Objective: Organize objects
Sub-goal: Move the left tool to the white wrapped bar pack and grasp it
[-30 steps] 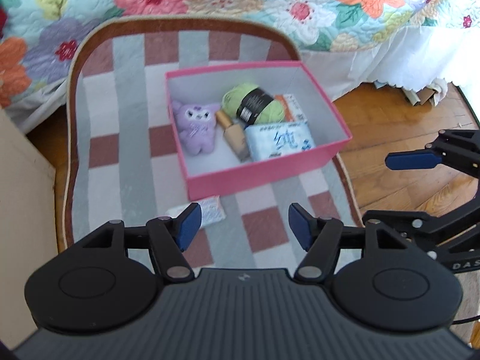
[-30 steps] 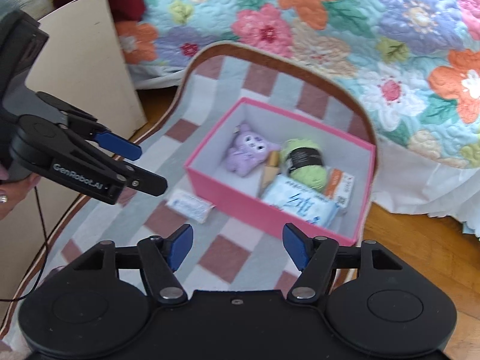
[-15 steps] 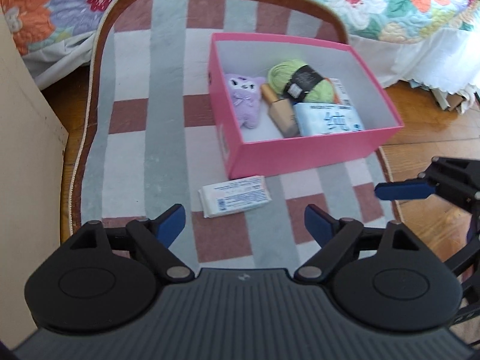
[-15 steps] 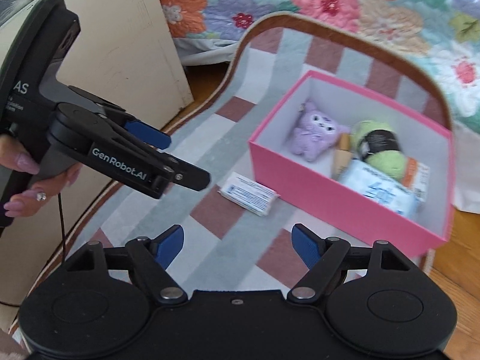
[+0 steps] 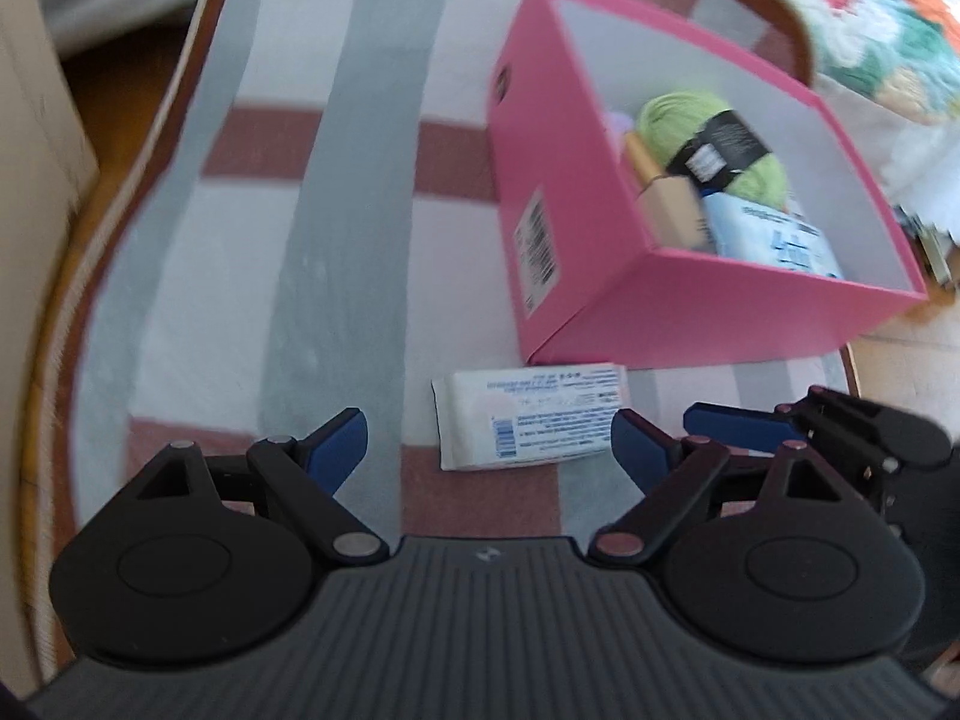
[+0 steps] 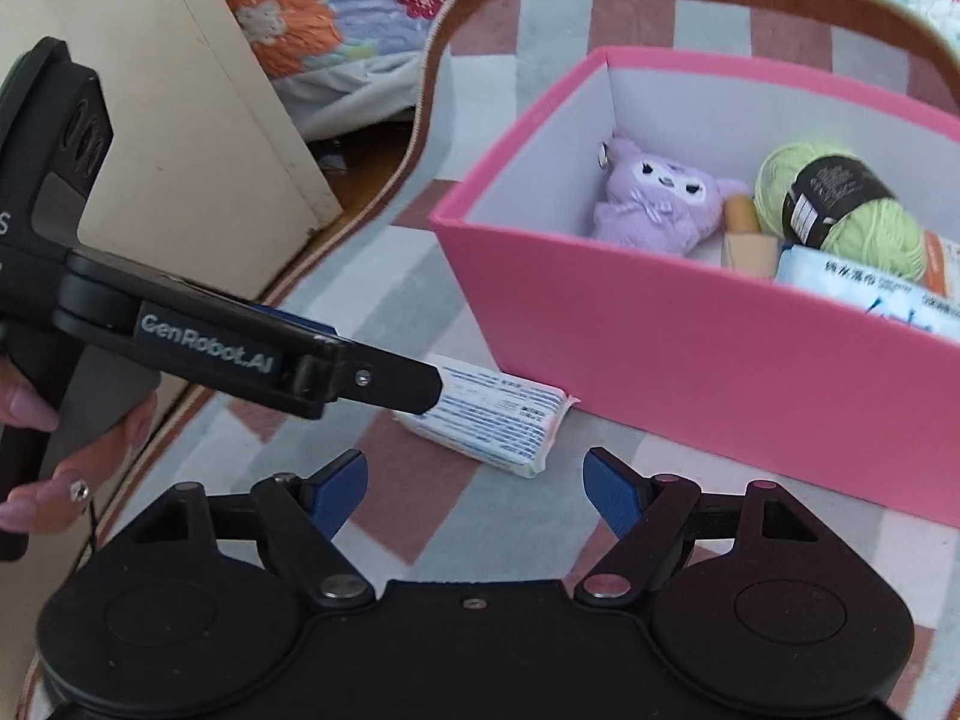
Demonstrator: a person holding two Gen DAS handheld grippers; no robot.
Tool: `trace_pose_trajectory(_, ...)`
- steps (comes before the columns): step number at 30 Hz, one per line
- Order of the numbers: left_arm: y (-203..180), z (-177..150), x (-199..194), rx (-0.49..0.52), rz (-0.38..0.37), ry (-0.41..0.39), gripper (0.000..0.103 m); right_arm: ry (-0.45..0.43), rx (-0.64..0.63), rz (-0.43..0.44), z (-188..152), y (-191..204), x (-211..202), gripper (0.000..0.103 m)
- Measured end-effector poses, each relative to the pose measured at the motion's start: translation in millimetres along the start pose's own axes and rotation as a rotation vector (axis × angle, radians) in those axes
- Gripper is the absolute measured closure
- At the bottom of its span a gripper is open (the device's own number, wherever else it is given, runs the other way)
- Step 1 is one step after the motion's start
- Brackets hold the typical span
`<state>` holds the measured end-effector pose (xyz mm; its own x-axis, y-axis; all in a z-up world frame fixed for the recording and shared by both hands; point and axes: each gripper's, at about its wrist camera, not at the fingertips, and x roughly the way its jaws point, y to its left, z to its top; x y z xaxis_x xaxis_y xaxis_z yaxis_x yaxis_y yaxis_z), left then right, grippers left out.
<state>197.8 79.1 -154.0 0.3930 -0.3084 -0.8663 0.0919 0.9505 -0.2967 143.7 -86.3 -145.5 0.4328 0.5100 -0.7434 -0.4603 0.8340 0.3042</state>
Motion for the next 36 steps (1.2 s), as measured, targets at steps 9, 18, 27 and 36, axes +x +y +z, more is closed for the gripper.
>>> trace_pose_trajectory(9,1.6,-11.1,17.9,-0.055,-0.04,-0.069,0.052,-0.033,-0.003,-0.026,-8.3,-13.1,30.4,0.02)
trace_pose_trajectory(18,-12.9,-25.0,10.3,-0.092,-0.123,0.022,0.068,0.005,-0.057,-0.028,-11.7,-10.1,21.6,0.035)
trace_pose_trajectory(27,-26.4,-37.7,14.2,-0.064,-0.099,0.037,0.063,0.081,-0.039,-0.073,-30.4,-9.1,1.9,0.03)
trace_pose_trajectory(36,-34.1,-42.7,12.7,-0.079,-0.123,0.073,0.073,0.038,-0.102,-0.079,-38.0,-4.5,2.9,0.036)
